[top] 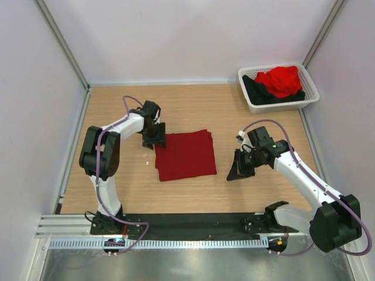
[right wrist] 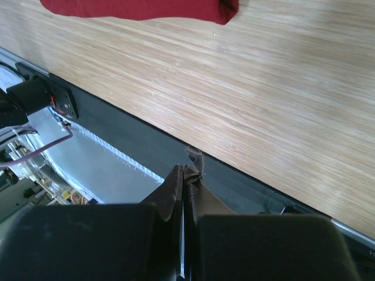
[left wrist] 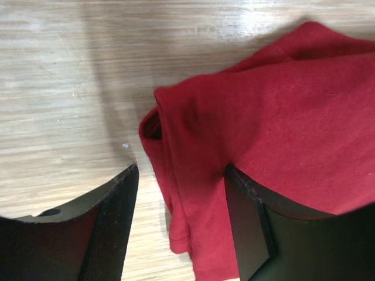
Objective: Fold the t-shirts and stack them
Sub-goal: Neatly place the folded tshirt to the corner
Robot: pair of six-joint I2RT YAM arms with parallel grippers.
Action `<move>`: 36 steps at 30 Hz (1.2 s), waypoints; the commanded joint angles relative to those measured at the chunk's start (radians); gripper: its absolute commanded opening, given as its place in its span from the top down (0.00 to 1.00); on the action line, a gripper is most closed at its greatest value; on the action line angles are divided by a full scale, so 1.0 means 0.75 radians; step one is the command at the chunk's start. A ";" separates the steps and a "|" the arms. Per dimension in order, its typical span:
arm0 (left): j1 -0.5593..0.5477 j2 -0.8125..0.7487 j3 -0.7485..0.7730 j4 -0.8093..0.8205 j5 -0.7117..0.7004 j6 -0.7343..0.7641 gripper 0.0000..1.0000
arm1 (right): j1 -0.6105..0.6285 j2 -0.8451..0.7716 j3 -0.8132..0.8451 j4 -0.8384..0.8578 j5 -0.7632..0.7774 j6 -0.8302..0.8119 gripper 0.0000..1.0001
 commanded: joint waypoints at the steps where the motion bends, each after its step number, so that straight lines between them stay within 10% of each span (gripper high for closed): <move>1: -0.024 0.033 0.003 0.049 -0.059 -0.073 0.40 | 0.034 -0.028 0.013 0.008 -0.031 -0.005 0.99; 11: -0.041 0.014 0.056 -0.004 -0.310 -0.137 1.00 | 0.103 -0.007 0.035 0.055 -0.033 0.001 0.99; 22: 0.075 0.225 0.574 -0.315 -0.793 0.272 1.00 | 0.142 0.220 0.209 0.064 0.000 0.001 0.99; 36: 0.354 0.638 1.264 -0.002 -1.217 0.675 1.00 | 0.152 0.604 0.436 -0.049 0.084 -0.075 0.99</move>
